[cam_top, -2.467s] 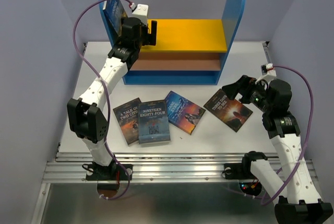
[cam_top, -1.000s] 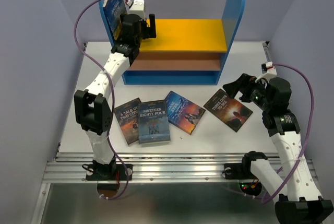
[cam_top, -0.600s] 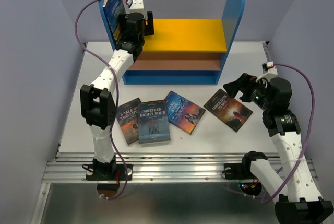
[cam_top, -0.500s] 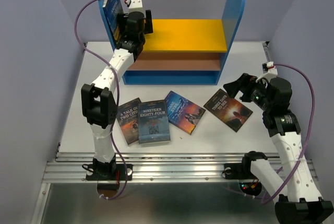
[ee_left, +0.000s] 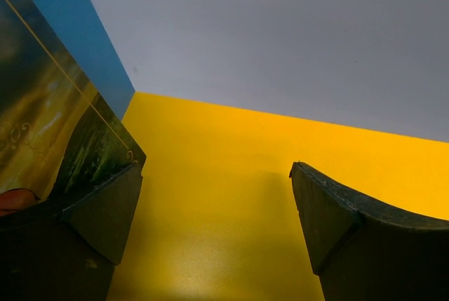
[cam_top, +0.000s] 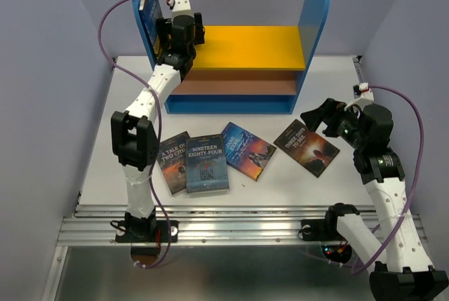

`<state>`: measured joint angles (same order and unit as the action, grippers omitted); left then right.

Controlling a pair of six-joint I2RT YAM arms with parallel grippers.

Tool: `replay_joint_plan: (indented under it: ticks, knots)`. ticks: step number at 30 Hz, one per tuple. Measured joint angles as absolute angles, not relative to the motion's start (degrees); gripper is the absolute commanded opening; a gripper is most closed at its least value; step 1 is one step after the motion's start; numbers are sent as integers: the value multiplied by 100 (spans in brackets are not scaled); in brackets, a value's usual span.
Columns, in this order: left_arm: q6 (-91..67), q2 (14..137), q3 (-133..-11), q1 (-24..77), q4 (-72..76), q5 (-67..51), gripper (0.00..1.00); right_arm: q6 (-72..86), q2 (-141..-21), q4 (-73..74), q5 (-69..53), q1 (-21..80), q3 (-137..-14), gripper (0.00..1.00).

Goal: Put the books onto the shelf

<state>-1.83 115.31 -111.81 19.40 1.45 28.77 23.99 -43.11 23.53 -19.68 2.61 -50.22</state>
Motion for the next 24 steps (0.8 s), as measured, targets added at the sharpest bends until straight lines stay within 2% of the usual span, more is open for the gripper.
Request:
replay_joint_plan:
  ticks: [18, 24]
  knots:
    - [-290, 10082, -10903, 2088, 158, 1863, 99, 2375, -4318, 2357, -1973, 261, -5022, 100]
    - [-340, 9321, -10396, 2239, 311, 1378, 99, 2370, -4309, 2357, -1999, 261, -5022, 100]
